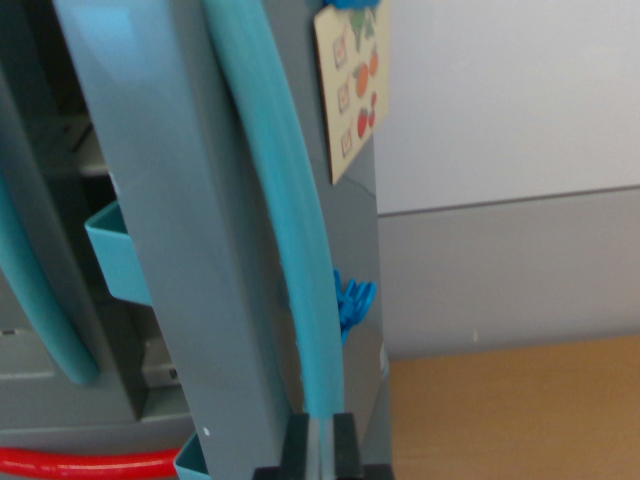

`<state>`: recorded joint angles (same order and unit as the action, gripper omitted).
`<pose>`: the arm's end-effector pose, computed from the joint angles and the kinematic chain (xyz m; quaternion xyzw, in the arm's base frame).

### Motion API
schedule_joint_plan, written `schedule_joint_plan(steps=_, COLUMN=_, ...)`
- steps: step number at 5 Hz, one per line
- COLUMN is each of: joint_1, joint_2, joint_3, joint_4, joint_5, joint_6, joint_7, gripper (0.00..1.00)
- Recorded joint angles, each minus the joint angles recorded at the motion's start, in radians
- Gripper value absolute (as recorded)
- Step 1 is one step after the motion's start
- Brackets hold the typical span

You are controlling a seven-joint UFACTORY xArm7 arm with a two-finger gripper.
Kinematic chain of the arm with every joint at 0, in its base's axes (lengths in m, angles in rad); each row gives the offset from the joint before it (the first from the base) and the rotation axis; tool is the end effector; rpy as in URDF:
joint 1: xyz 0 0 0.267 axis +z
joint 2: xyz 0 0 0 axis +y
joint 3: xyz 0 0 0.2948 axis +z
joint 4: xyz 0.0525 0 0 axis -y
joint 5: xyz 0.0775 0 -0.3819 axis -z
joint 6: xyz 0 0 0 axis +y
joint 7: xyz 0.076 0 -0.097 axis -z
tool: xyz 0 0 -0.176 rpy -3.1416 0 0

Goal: Close fridge door

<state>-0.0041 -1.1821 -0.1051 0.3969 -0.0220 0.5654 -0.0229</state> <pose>0.3994 -0.0350 0.4264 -0.8739 0.0275 -0.4850 0.0166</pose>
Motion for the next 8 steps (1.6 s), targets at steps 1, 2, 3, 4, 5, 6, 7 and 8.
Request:
schedule_joint_plan(steps=1, joint_1=0.0000, joint_2=0.000, joint_3=0.000, joint_4=0.000, joint_5=0.0000, joint_6=0.000, joint_7=0.000, gripper=1.00)
schedule_joint_plan(steps=2, joint_1=0.0000, joint_2=0.054, joint_3=-0.001, joint_4=0.020, joint_5=0.0000, joint_6=-0.001, joint_7=0.000, gripper=1.00)
schedule_joint_plan(steps=3, joint_1=0.0000, joint_2=0.054, joint_3=-0.001, joint_4=0.020, joint_5=0.0000, joint_6=-0.001, joint_7=0.000, gripper=1.00)
schedule_joint_plan(steps=4, joint_1=0.0000, joint_2=0.147, joint_3=-0.001, joint_4=0.072, joint_5=0.0000, joint_6=-0.010, joint_7=0.000, gripper=1.00)
schedule_joint_plan(steps=5, joint_1=0.0000, joint_2=0.147, joint_3=-0.001, joint_4=0.072, joint_5=0.0000, joint_6=-0.010, joint_7=0.000, gripper=1.00)
schedule_joint_plan(steps=6, joint_1=0.0000, joint_2=0.258, joint_3=-0.001, joint_4=0.128, joint_5=0.0000, joint_6=-0.037, joint_7=0.000, gripper=1.00)
schedule_joint_plan(steps=7, joint_1=0.0000, joint_2=0.258, joint_3=-0.001, joint_4=0.128, joint_5=0.0000, joint_6=-0.037, joint_7=0.000, gripper=1.00)
schedule_joint_plan(steps=8, joint_1=0.0000, joint_2=0.360, joint_3=-0.001, joint_4=0.166, joint_5=0.0000, joint_6=-0.091, joint_7=0.000, gripper=1.00)
